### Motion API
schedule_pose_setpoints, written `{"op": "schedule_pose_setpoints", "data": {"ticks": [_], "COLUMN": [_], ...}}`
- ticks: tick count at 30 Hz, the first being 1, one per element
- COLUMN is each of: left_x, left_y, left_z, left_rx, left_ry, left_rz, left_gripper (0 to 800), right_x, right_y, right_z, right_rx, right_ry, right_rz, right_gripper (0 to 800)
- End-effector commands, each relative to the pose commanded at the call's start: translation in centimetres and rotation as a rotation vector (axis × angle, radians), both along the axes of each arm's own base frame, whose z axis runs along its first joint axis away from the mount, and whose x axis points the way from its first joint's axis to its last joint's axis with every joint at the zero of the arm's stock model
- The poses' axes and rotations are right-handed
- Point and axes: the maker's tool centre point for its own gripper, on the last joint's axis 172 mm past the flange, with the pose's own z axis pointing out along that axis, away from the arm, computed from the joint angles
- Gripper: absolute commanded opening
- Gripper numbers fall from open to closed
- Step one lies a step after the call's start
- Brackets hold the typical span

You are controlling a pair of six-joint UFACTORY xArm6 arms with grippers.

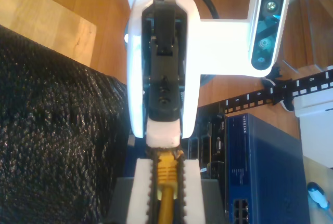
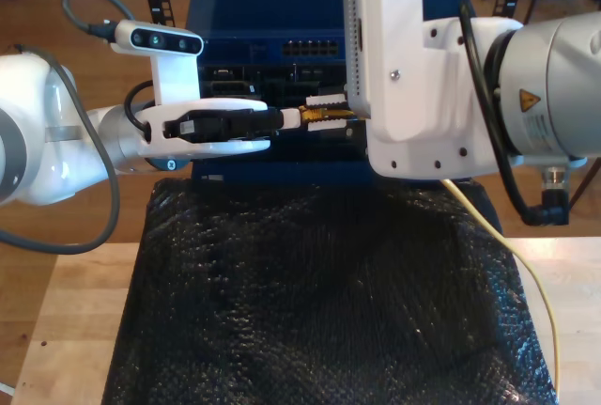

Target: Grab the cable and plug it in

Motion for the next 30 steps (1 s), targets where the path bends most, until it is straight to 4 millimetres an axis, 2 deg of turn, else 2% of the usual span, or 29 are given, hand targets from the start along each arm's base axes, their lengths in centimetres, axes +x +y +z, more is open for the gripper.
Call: {"op": "schedule_pose_setpoints", "data": {"ticks": [3,5,6,7,8,16,23,26,28,30], "left_x": [0.0,-0.12,-0.1,-0.23,-0.4,-0.57,-0.43,-0.33,-0.27,-0.17], "left_y": [0.07,0.06,0.15,0.22,0.34,0.46,0.49,0.48,0.52,0.58], "left_z": [0.03,0.1,0.25,0.43,0.7,0.93,0.97,0.97,0.95,0.94], "left_rx": [-0.001,-0.004,-0.006,-0.009,-0.017,-0.024,-0.007,0.003,0.005,0.006], "left_ry": [0.0,0.001,-0.002,-0.004,-0.009,-0.009,0.016,0.027,0.028,0.025], "left_rz": [0.0,-0.005,-0.006,-0.011,-0.017,-0.025,-0.038,-0.041,-0.039,-0.032], "left_gripper": [7,37,89,184,243,293,454,484,543,648], "right_x": [0.02,-0.02,0.0,0.01,-0.02,0.02,-0.02,0.06,0.04,0.08], "right_y": [-0.01,-0.02,0.0,0.0,-0.02,-0.01,0.06,0.02,0.04,0.04], "right_z": [0.04,0.07,0.0,0.09,0.07,0.04,0.13,0.46,0.61,0.83], "right_rx": [0.001,0.001,0.0,0.001,0.001,0.002,0.004,0.014,0.019,0.024], "right_ry": [-0.001,-0.001,0.0,-0.001,-0.001,0.0,0.001,0.003,0.006,0.006], "right_rz": [-0.001,0.0,0.0,0.0,0.0,-0.002,-0.001,-0.008,-0.012,-0.015], "right_gripper": [9,4,2,2,2,2,0,0,0,0]}}
